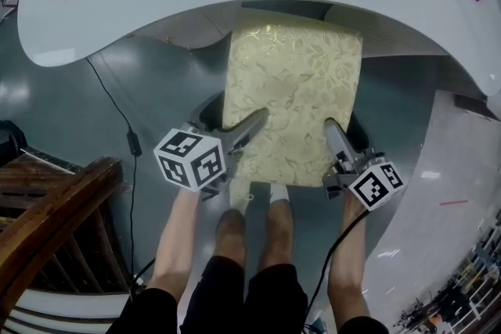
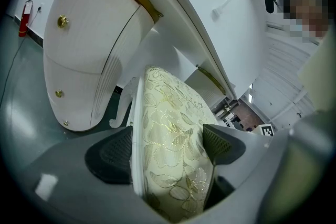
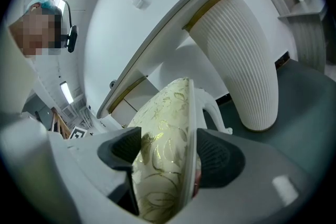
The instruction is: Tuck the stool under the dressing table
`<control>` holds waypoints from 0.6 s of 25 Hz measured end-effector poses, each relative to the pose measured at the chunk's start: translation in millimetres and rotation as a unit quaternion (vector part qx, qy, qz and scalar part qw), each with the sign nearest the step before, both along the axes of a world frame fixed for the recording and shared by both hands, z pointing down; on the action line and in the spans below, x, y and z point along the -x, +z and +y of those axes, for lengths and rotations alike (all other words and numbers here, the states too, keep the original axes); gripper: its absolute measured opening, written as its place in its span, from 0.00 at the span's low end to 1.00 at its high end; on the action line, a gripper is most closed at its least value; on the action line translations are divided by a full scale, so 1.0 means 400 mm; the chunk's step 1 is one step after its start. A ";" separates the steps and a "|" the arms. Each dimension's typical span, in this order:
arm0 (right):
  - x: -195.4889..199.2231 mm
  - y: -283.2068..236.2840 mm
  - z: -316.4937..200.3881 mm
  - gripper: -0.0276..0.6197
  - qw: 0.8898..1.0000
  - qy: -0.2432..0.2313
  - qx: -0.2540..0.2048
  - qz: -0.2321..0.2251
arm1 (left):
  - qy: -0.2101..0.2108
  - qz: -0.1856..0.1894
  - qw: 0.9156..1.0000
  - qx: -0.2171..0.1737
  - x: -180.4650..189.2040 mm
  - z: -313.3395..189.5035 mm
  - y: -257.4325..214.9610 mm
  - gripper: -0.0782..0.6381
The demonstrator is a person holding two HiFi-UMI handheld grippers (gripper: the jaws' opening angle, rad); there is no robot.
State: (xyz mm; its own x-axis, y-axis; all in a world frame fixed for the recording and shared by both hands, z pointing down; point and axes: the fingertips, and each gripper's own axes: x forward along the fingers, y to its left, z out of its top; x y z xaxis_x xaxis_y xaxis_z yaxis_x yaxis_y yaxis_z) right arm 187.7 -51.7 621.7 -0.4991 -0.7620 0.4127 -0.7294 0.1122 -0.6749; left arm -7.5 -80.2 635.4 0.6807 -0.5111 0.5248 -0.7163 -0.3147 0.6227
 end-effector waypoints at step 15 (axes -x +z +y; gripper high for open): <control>0.005 -0.010 -0.015 0.55 1.000 -0.023 -0.012 0.001 | -0.023 0.006 1.000 -0.012 0.009 0.007 -0.005 0.71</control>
State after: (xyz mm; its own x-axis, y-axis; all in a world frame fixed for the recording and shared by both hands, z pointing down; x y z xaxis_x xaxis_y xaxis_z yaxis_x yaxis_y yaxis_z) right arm 185.7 -57.6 617.6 -0.5330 -0.7480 0.3954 -0.7249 0.1627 -0.6694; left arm -11.0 -77.4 633.3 0.6627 -0.5544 0.5034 -0.7224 -0.2962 0.6248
